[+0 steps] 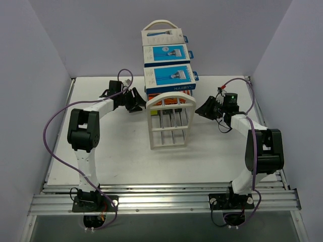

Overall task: Place and organize the shaving razors onto the shelf
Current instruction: Place the shaving razor onto shelf

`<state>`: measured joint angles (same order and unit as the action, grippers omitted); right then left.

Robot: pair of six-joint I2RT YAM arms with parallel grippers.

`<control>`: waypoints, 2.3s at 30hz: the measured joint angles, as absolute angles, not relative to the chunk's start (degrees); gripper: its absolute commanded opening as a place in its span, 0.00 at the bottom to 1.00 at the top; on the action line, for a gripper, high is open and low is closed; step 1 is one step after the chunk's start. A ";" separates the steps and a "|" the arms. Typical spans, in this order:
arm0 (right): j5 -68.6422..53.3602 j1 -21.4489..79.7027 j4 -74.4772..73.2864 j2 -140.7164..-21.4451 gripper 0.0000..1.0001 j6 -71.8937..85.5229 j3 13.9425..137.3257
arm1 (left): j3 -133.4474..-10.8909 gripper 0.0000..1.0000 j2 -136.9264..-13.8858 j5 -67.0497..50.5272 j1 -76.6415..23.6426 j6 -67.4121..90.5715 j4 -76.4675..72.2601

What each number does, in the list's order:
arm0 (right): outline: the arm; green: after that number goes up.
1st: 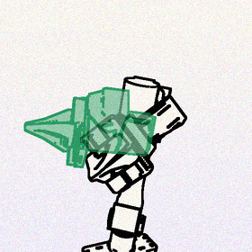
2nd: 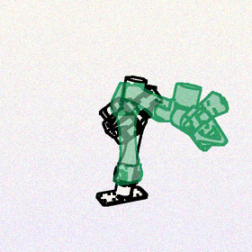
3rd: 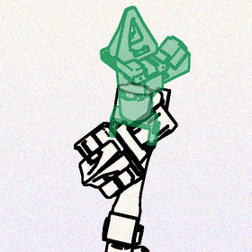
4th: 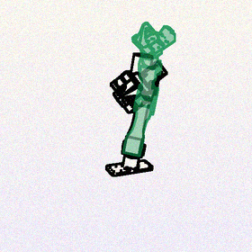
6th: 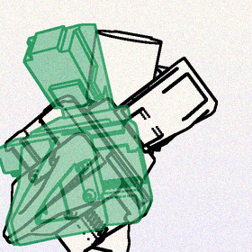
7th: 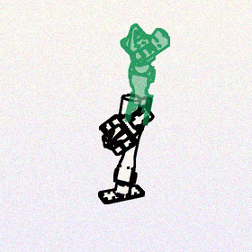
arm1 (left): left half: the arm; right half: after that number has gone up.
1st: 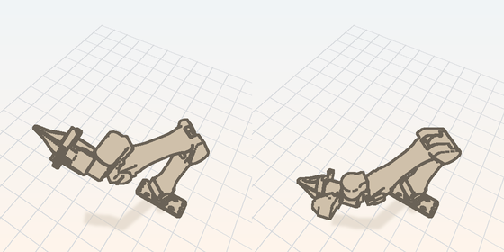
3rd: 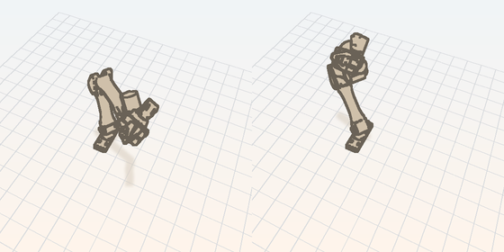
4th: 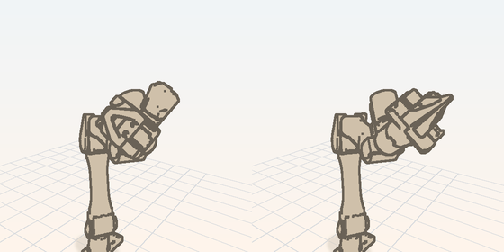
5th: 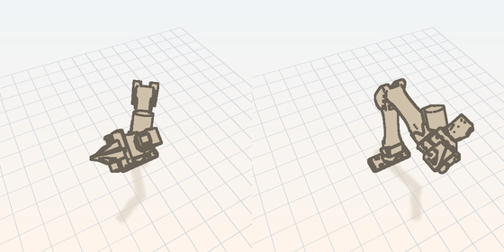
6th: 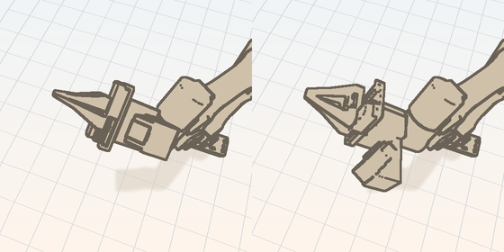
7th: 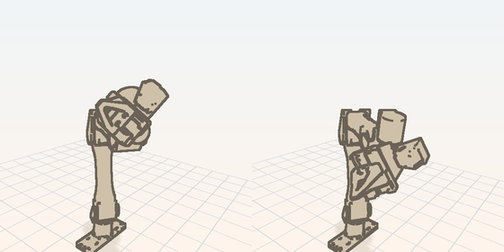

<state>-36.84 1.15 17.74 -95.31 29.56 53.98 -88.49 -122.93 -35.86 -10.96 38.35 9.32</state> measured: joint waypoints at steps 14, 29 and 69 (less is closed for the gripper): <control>-31.24 1.04 9.85 -92.42 0.74 26.72 54.00 | -84.09 0.94 -110.04 -32.16 -5.26 34.41 12.95; -20.56 -1.17 -2.66 -77.36 0.88 24.69 57.12 | -69.06 0.94 -75.00 -27.44 -3.66 25.80 21.56; 3.68 7.22 1.06 -59.29 1.00 22.20 50.61 | -56.95 0.94 -51.62 -6.35 -13.04 15.55 25.82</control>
